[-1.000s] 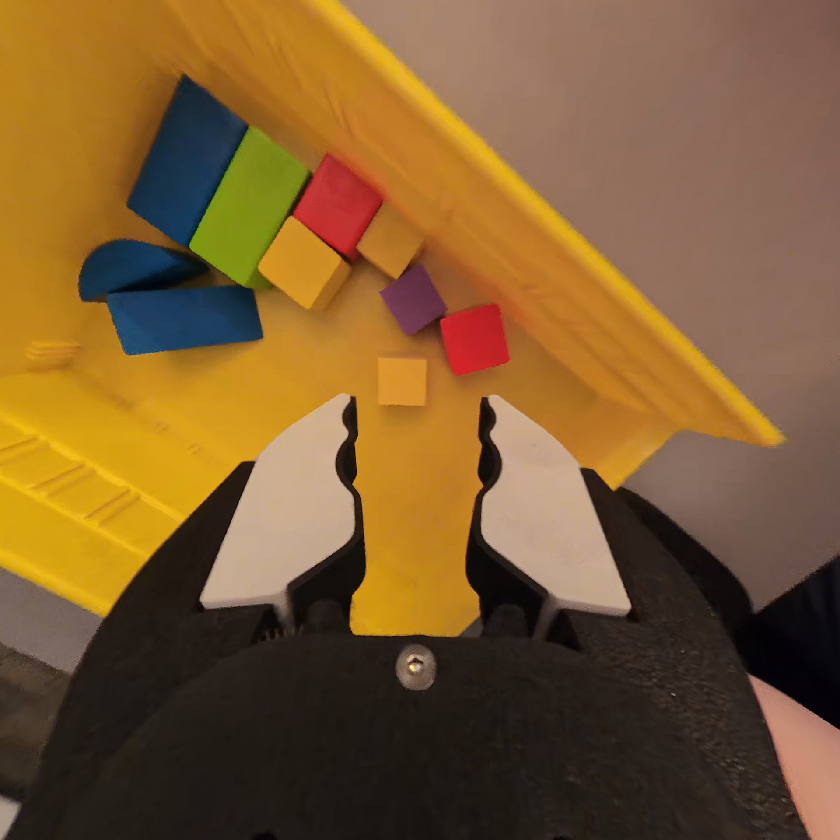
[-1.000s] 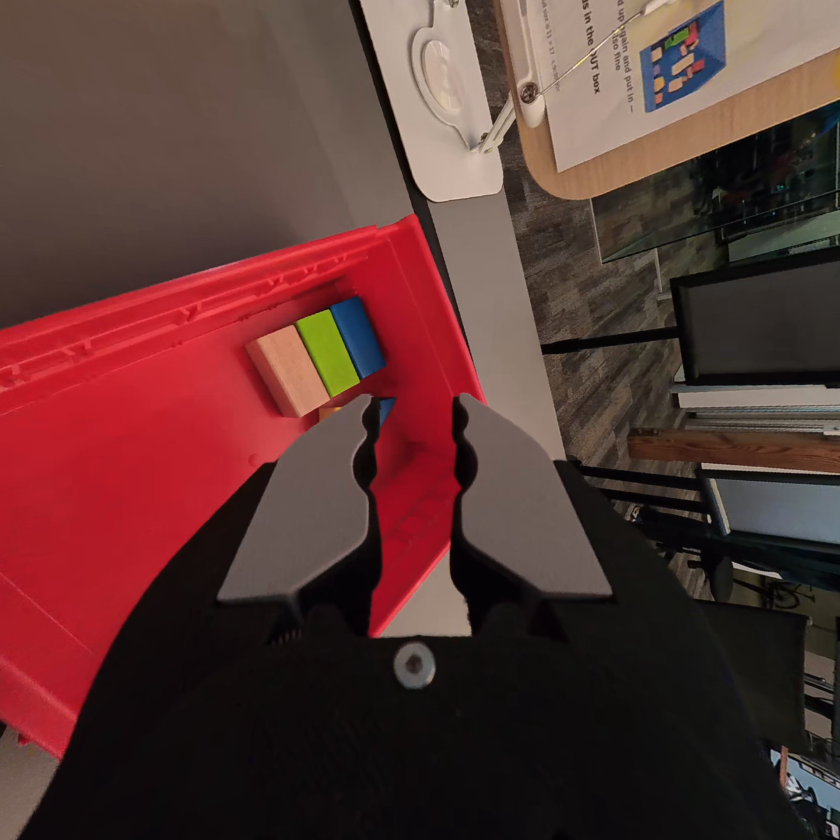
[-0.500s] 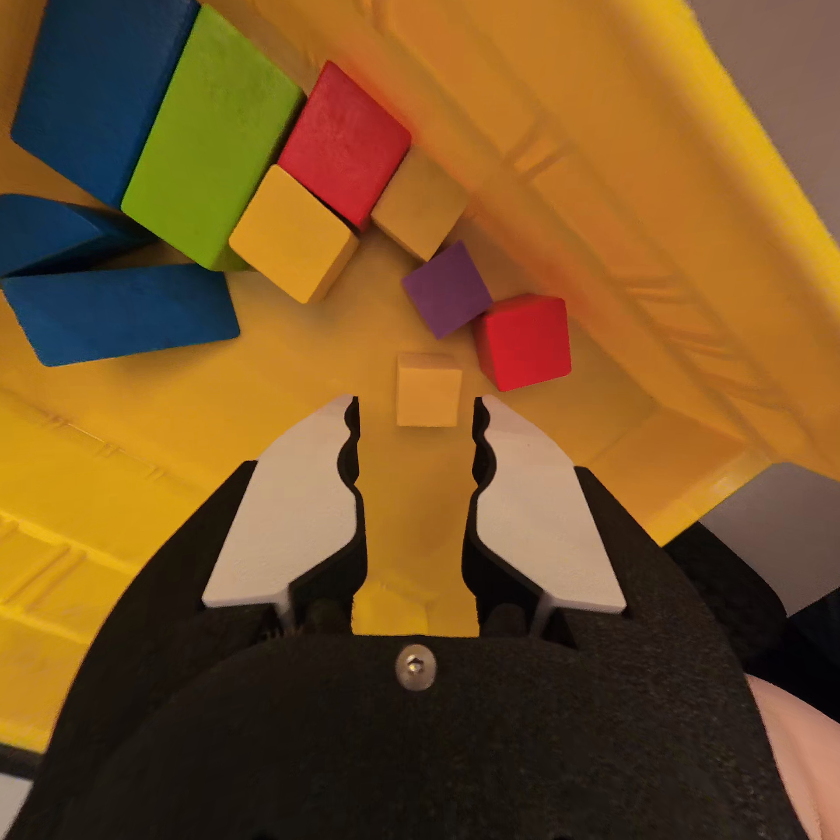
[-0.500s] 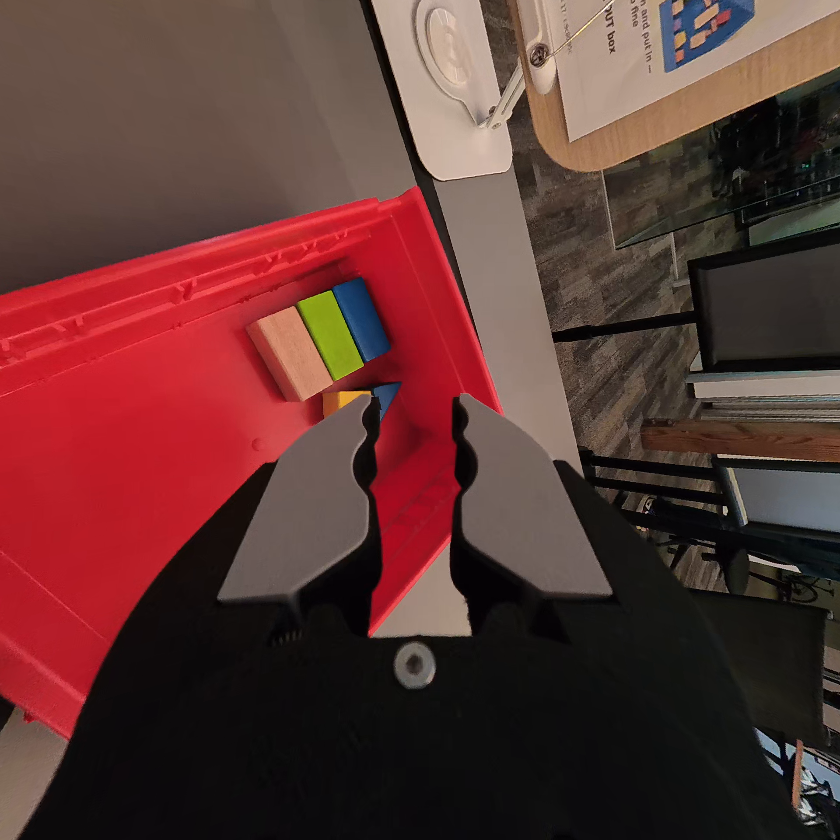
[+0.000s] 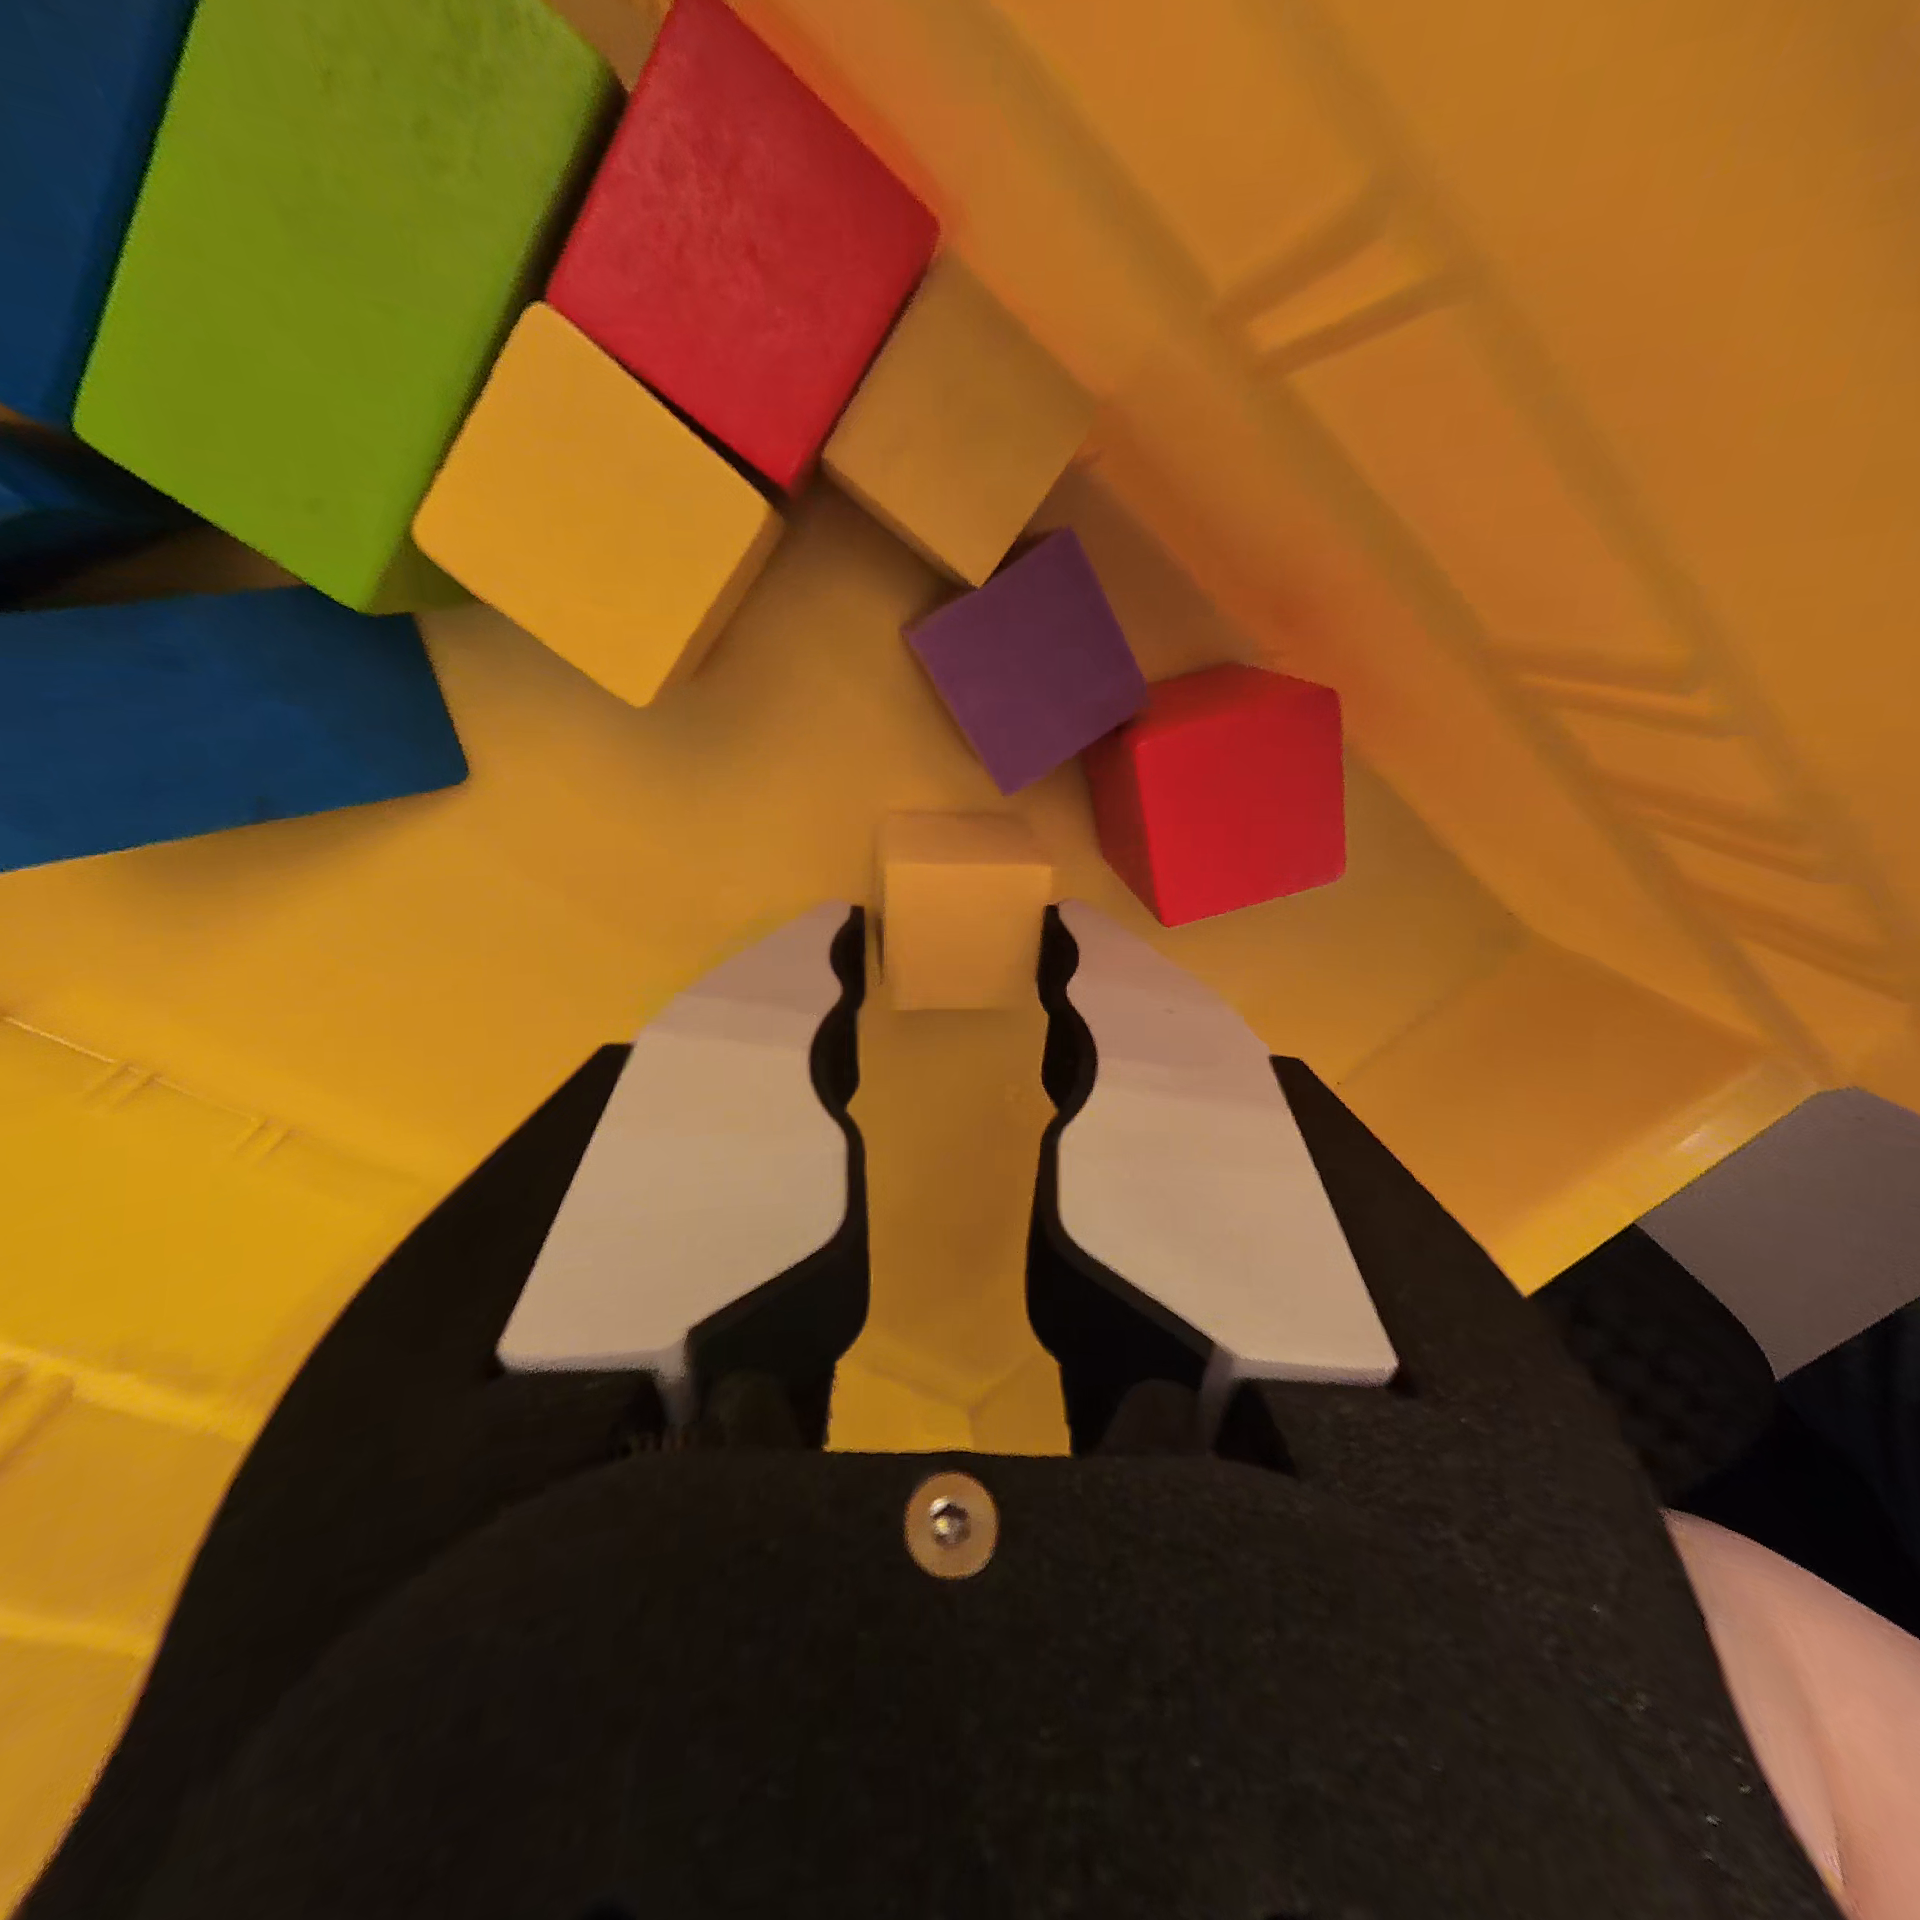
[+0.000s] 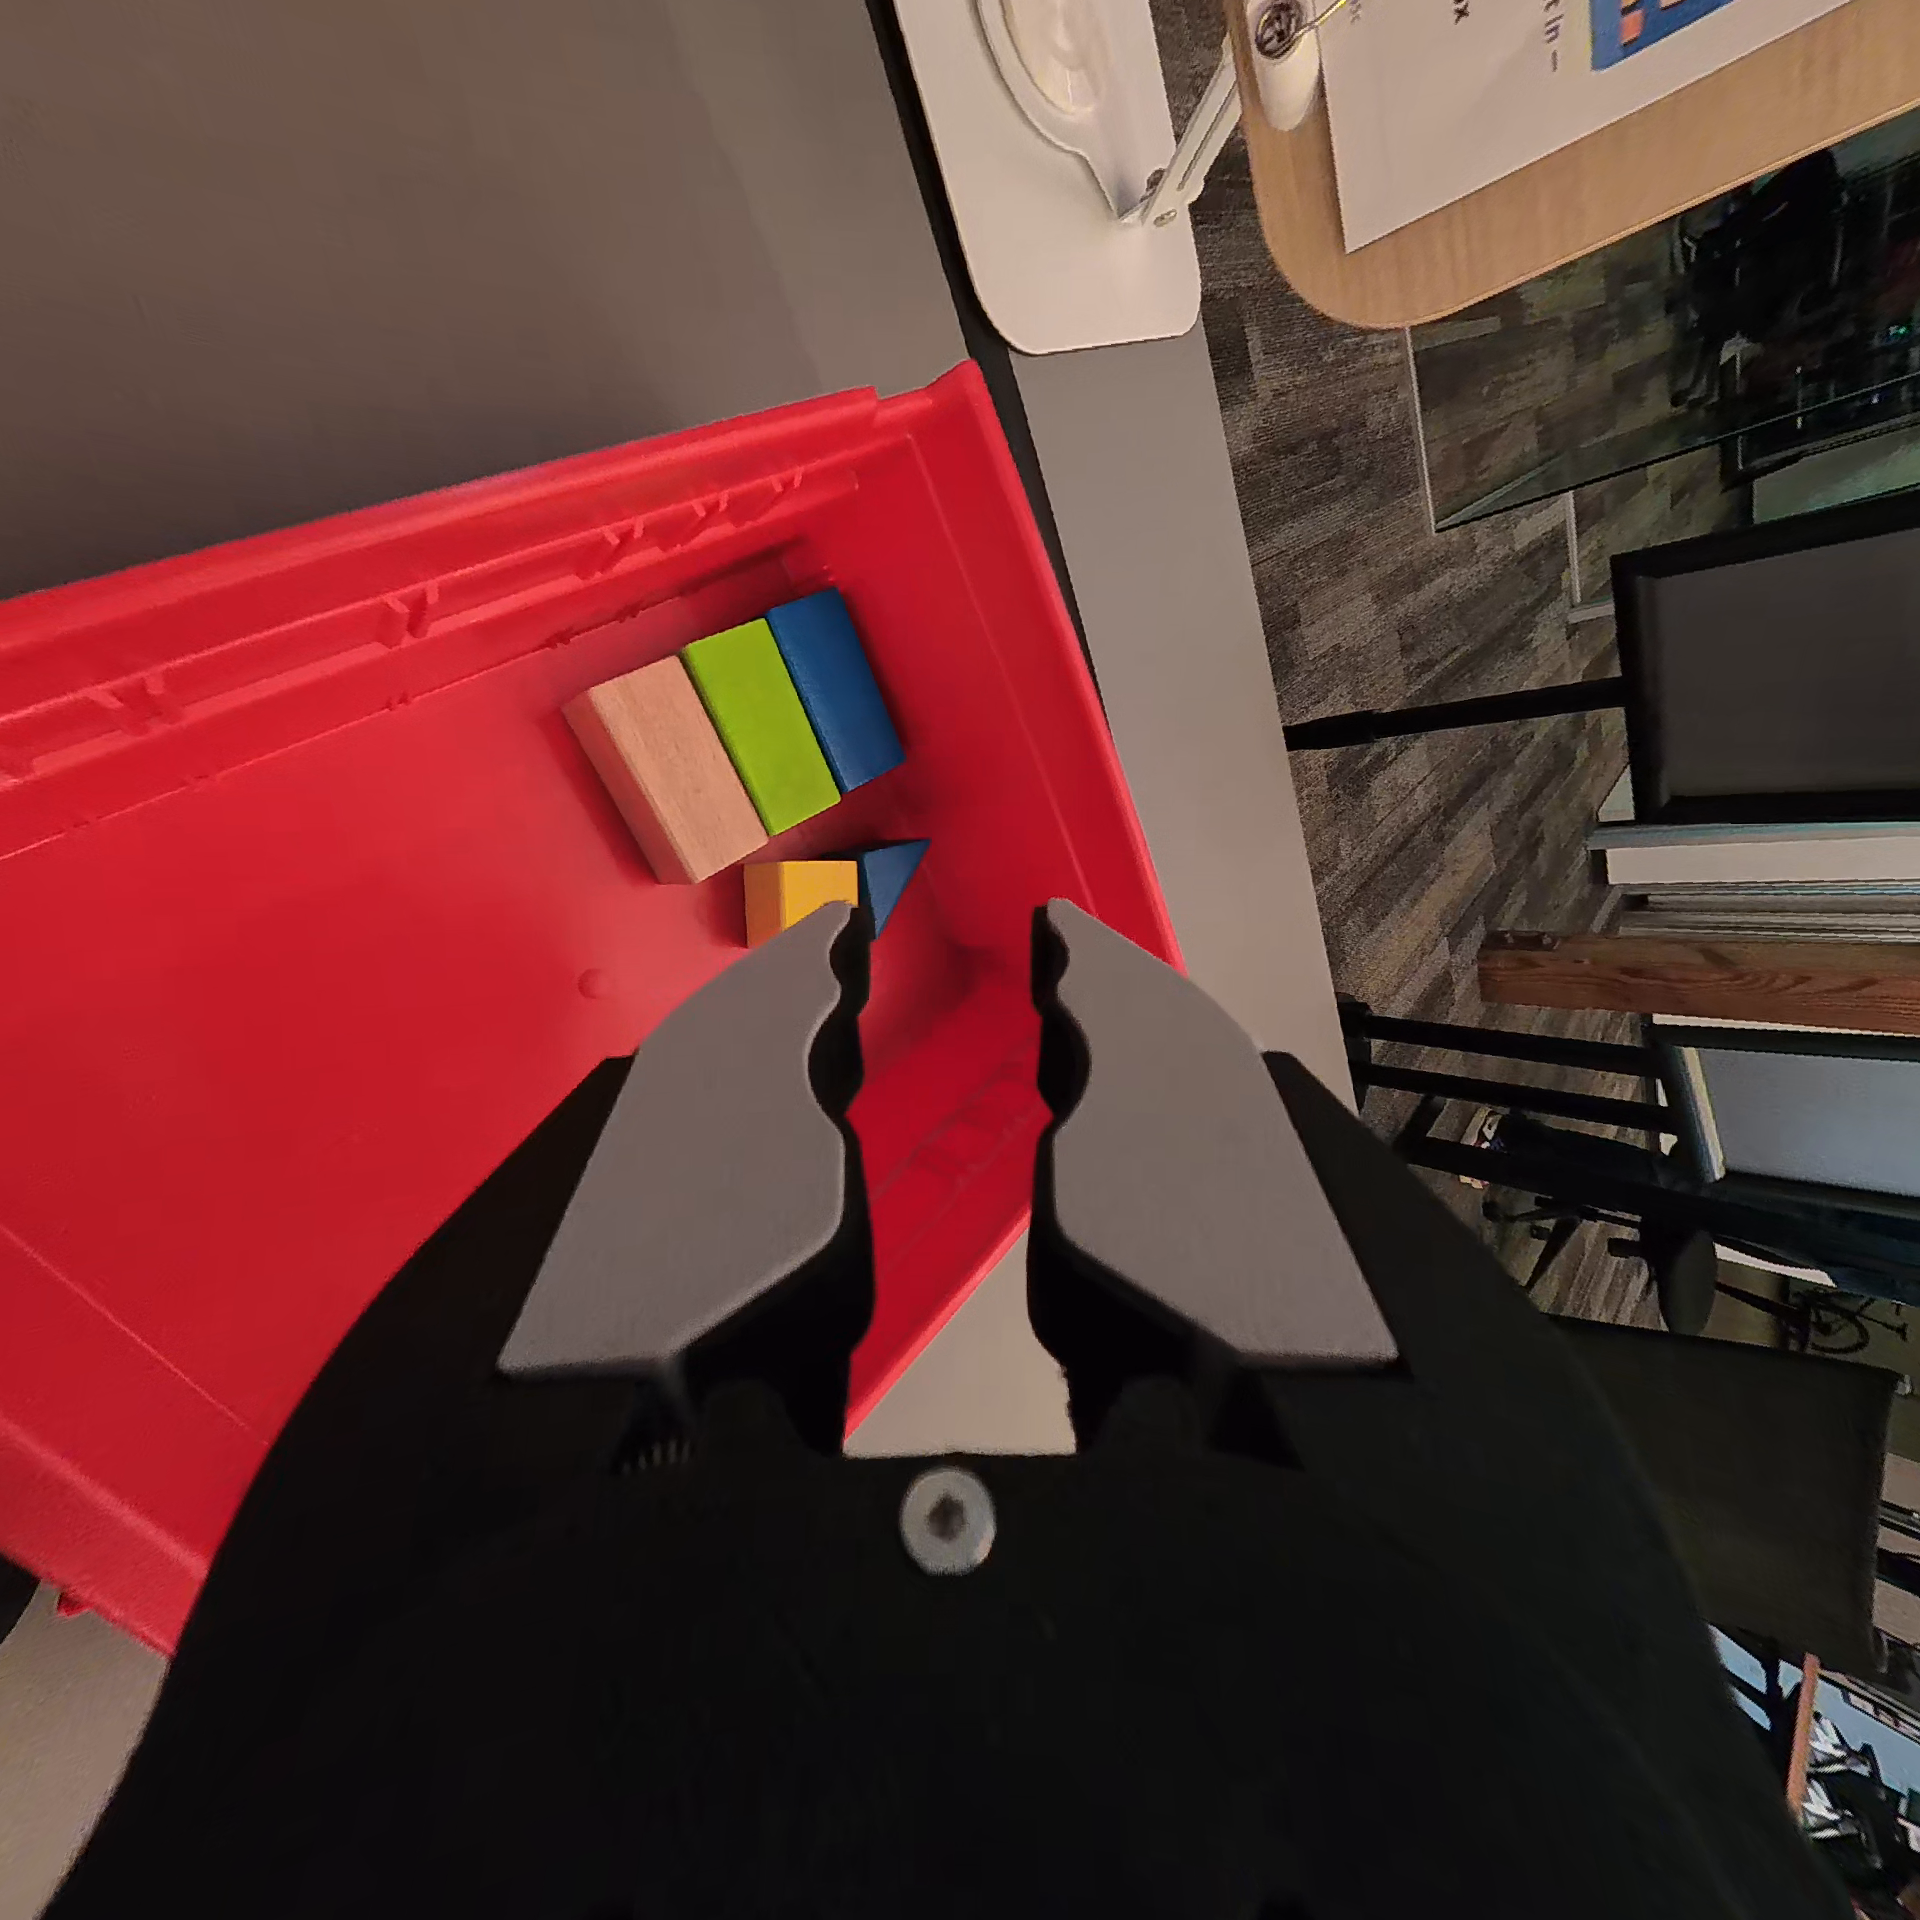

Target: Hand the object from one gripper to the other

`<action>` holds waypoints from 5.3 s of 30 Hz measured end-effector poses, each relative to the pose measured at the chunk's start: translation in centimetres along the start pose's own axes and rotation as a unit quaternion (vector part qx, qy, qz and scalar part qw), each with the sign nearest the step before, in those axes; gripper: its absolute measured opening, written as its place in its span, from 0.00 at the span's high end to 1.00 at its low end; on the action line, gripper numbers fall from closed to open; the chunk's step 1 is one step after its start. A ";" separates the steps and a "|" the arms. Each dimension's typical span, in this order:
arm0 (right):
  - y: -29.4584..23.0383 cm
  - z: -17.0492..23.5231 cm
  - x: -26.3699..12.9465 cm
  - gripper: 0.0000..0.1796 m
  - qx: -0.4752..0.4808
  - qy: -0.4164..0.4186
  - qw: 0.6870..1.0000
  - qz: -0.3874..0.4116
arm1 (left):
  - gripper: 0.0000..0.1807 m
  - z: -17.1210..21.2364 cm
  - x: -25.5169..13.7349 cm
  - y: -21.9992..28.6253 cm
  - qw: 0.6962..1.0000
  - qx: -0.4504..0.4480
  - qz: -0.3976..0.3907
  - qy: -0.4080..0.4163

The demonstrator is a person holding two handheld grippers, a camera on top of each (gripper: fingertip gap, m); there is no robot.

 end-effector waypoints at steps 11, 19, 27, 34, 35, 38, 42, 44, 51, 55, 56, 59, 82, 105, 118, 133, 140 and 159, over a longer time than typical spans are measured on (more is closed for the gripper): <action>0.1 0.1 0.1 0.83 -0.004 -0.006 1.000 0.005 | 0.84 0.8 -1.2 -0.2 1.000 -0.002 -0.005 0.003; 2.1 -7.5 -3.8 0.88 -0.023 0.153 0.981 0.116 | 0.84 -1.5 -11.0 2.7 0.966 0.003 0.081 0.244; -5.2 -21.7 -11.1 0.79 -0.089 0.487 0.865 0.085 | 0.85 -5.0 -21.9 13.6 0.811 0.079 0.350 0.463; -9.0 -25.4 -13.2 0.73 -0.136 0.528 0.828 0.132 | 0.84 -5.5 -23.4 19.3 0.757 0.124 0.457 0.451; -9.3 -25.7 -13.2 0.73 -0.141 0.526 0.827 0.140 | 0.85 -5.6 -23.4 19.8 0.754 0.125 0.464 0.447; -9.6 -26.2 -13.0 0.73 -0.149 0.520 0.825 0.162 | 0.84 -5.9 -22.9 21.0 0.753 0.132 0.476 0.434; -9.9 -26.7 -13.0 0.79 -0.138 0.528 0.822 0.163 | 0.85 -6.0 -22.8 22.0 0.740 0.137 0.510 0.416; -9.8 -26.7 -13.0 0.85 -0.132 0.529 0.821 0.168 | 0.85 -5.7 -23.0 22.3 0.733 0.141 0.525 0.409; -9.0 -25.8 -13.2 0.85 -0.108 0.531 0.834 0.105 | 0.77 -6.5 -23.1 20.6 0.760 0.137 0.433 0.464; -4.8 -21.0 -12.3 0.85 -0.071 0.442 0.892 0.064 | 0.74 -6.7 -22.8 17.8 0.796 0.111 0.331 0.494; -3.3 -18.8 -11.5 0.85 -0.044 0.399 0.914 0.054 | 0.74 -6.5 -23.1 17.5 0.795 0.109 0.325 0.500; 0.3 -10.2 -7.4 0.85 0.076 0.227 0.971 0.018 | 0.74 -5.9 -24.1 16.9 0.783 0.106 0.329 0.517; -7.8 6.9 9.2 0.84 0.171 -0.197 0.929 -0.261 | 0.75 -5.2 -23.6 15.9 0.806 0.105 0.295 0.502; -3.5 5.5 4.2 0.80 0.188 -0.139 0.960 -0.154 | 0.73 -2.6 -9.2 2.3 0.972 -0.025 0.049 0.230; -3.6 6.1 3.9 0.80 0.193 -0.139 0.958 -0.158 | 0.67 -1.9 -2.5 3.6 0.981 -0.112 0.144 0.062; -3.6 6.9 3.9 0.80 0.195 -0.147 0.956 -0.162 | 0.73 -1.3 0.1 4.1 0.979 -0.143 0.143 -0.013; -3.8 6.9 4.0 0.80 0.192 -0.148 0.956 -0.165 | 0.78 -1.1 0.1 3.9 0.979 -0.146 0.138 -0.020; 0.0 2.9 0.0 0.81 0.152 -0.091 0.984 -0.033 | 0.79 0.8 -10.6 4.0 0.952 -0.089 0.216 0.198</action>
Point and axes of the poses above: each gripper's, where its closed fingertips meet, x out along the fingers, z out of its underside, y = z × x across the jaws, the point moved 2 cm from there along -x, back along the fingers, and after that the axes turned 3 degrees about -x, right-handed, at the moved point
